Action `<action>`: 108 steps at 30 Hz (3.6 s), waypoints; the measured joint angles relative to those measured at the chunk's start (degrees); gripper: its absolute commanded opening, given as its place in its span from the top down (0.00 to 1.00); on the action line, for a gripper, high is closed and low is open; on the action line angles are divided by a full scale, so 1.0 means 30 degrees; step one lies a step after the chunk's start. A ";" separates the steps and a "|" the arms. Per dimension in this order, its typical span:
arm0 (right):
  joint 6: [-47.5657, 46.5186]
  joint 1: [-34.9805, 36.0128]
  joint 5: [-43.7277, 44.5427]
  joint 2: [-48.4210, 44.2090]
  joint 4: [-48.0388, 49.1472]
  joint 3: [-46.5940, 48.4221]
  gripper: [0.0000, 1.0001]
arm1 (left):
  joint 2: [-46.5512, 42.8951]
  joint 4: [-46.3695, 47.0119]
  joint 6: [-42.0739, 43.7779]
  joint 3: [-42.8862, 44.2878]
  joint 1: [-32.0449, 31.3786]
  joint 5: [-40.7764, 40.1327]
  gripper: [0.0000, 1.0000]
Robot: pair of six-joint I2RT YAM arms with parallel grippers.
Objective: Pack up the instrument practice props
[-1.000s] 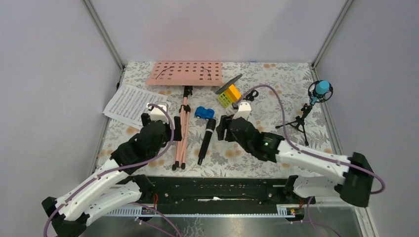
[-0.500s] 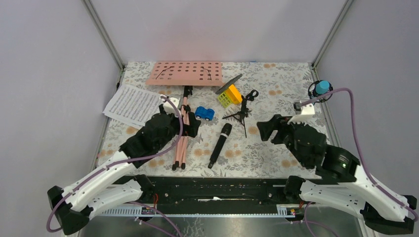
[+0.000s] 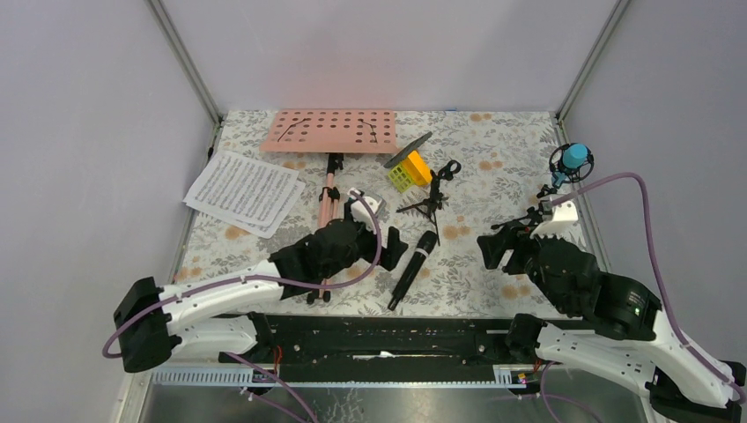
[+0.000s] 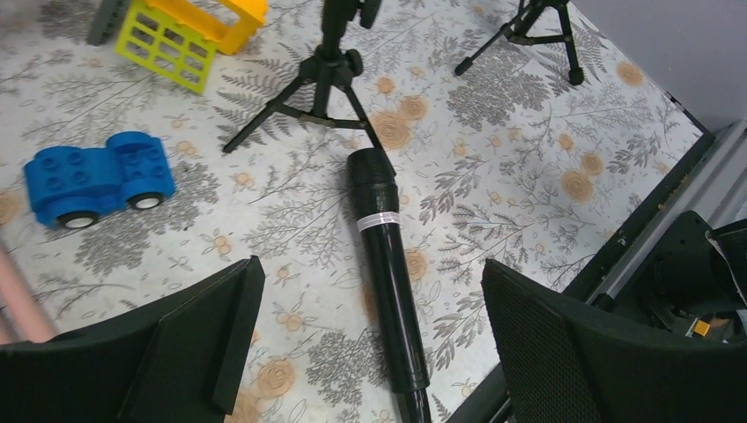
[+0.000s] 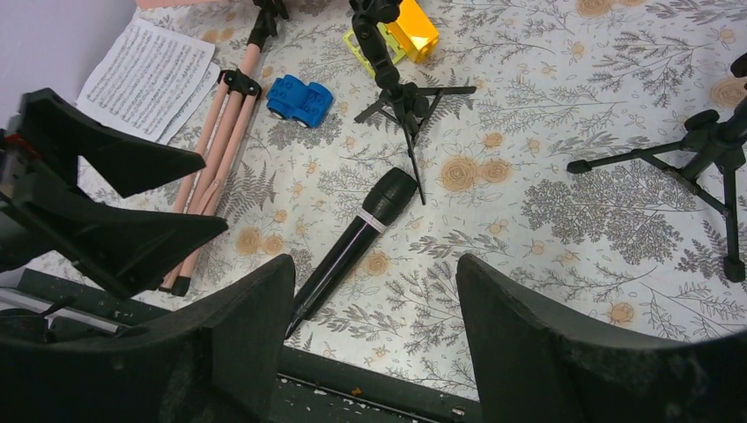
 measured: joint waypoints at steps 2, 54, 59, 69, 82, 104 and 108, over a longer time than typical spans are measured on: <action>0.0058 0.0000 0.0015 -0.0386 -0.0248 0.0007 0.25 | 0.0619 0.0634 0.0000 0.0000 -0.0291 0.0044 0.01; 0.2069 0.0000 0.1282 -0.3730 -0.4401 0.3920 0.22 | 3.1379 1.5438 0.4371 2.6709 -0.3016 0.0838 0.06; 0.2273 0.0000 0.0940 -0.3730 -0.4408 0.3920 0.22 | 3.3011 1.4732 0.3774 2.9179 -0.2805 0.0095 0.14; 0.2725 0.0000 0.0605 -0.4116 -0.4481 0.3337 0.20 | 3.5503 1.4812 0.2943 3.3179 -0.2244 -0.0503 0.34; 0.3475 0.0000 0.0306 -0.5202 -0.5362 0.3111 0.18 | 3.6406 1.5191 0.2922 3.4461 -0.2266 0.0612 0.84; 0.2965 0.0000 0.1923 -0.5071 -0.6666 0.3876 0.16 | 2.6345 2.1041 0.6368 1.5948 -0.2958 0.3504 1.00; 0.1355 0.0000 0.2594 -0.3905 -0.6156 0.4204 0.16 | 2.4800 2.2739 0.6360 1.2706 -0.2958 0.4051 1.00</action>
